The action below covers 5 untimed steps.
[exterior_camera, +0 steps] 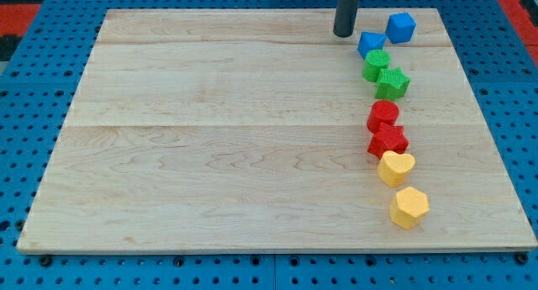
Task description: Move the blue triangle slightly to the right
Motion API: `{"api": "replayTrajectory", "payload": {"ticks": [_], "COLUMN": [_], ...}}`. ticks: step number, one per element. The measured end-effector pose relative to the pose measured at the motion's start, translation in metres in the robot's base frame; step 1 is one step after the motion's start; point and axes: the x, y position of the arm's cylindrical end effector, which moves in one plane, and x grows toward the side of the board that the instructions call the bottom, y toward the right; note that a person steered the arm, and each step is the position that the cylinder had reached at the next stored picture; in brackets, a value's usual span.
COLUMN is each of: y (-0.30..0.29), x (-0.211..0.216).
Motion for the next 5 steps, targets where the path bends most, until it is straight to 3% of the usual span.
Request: {"api": "replayTrajectory", "payload": {"ticks": [1,5], "y": [-0.005,0.026], "x": [0.039,0.040]}}
